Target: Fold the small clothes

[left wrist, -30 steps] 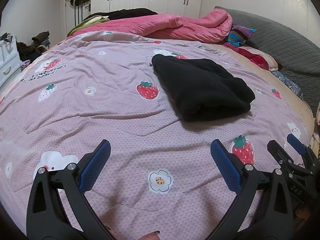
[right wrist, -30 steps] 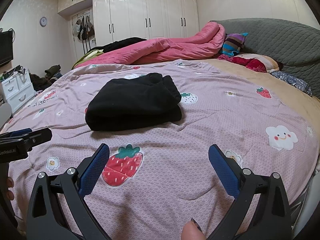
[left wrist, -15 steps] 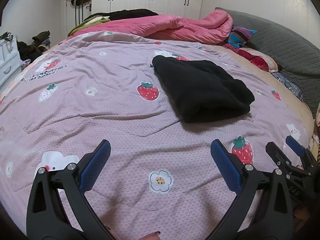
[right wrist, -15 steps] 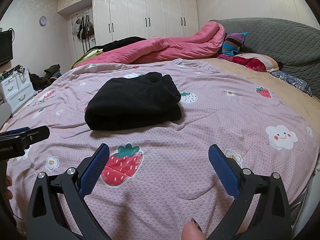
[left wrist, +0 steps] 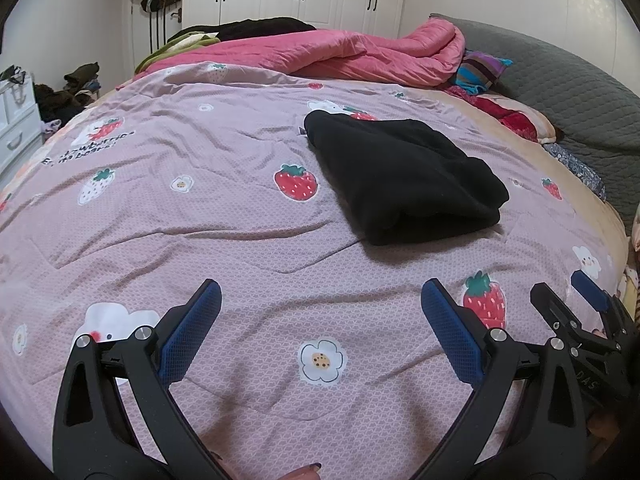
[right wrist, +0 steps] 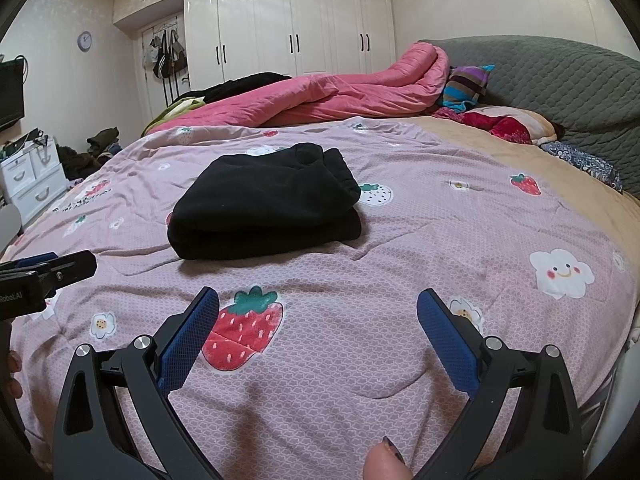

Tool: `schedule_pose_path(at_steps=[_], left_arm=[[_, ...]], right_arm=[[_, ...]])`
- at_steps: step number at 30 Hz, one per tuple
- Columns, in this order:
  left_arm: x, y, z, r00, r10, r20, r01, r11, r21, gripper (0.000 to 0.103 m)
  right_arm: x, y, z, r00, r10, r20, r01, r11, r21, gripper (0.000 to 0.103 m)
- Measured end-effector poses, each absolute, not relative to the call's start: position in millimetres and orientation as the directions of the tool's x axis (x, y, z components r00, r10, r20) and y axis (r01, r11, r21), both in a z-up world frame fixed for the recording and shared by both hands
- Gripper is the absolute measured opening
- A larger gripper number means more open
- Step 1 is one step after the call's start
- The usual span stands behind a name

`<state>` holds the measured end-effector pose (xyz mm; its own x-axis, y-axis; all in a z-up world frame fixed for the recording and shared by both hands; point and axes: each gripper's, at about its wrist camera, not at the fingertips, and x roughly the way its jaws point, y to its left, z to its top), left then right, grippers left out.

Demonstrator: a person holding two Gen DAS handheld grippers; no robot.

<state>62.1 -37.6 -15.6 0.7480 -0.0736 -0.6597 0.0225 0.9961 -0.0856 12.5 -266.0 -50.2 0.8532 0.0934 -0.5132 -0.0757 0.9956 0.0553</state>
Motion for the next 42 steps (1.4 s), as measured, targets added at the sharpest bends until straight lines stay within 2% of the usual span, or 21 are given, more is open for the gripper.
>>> schedule_pose_path(at_steps=[24, 28, 31, 34, 37, 40, 41, 42], left_arm=[[65.0, -37.2, -17.5, 0.739, -0.046, -0.672, 0.011, 0.998, -0.056, 0.094], [64.8, -39.5, -17.3, 0.736, -0.018, -0.677, 0.004, 1.0, -0.022, 0.094], [64.5, -40.9, -17.3, 0.725, -0.054, -0.687, 0.034, 0.999, -0.043, 0.094], [64.3, -34.6, -15.2, 0.716, -0.1, -0.691, 0.053, 0.995, -0.089, 0.094], [69.2, -4.5, -9.9, 0.693, -0.164, -0.702, 0.029, 0.979, -0.2, 0.094], [75.5, 52.9, 4.0, 0.686, -0.216, -0.694, -0.026, 0.947, -0.321, 0.094], [75.7, 74.2, 9.1, 0.695, -0.194, -0.692, -0.056, 0.945, -0.322, 0.094], [74.0, 103.6, 15.2, 0.714, -0.117, -0.69, -0.118, 0.951, -0.284, 0.094]], right_arm=[[15.4, -269.2, -50.7, 0.849, 0.082, -0.521, -0.066, 0.997, 0.051, 0.099], [15.5, -269.9, -50.2, 0.851, 0.081, -0.519, -0.063, 0.997, 0.052, 0.099], [14.2, -277.2, -46.3, 0.856, 0.065, -0.513, -0.035, 0.997, 0.067, 0.099], [2.2, -313.7, -23.6, 0.892, -0.003, -0.452, 0.071, 0.988, 0.136, 0.099], [-12.8, -381.8, 1.0, 0.893, -0.155, -0.423, 0.258, 0.946, 0.198, 0.099], [-30.3, -467.4, 7.1, 0.802, -0.389, -0.454, 0.51, 0.842, 0.179, 0.099], [-36.9, -499.2, 3.0, 0.743, -0.467, -0.479, 0.596, 0.788, 0.157, 0.099], [-45.4, -537.4, -5.3, 0.656, -0.554, -0.512, 0.692, 0.712, 0.116, 0.099]])
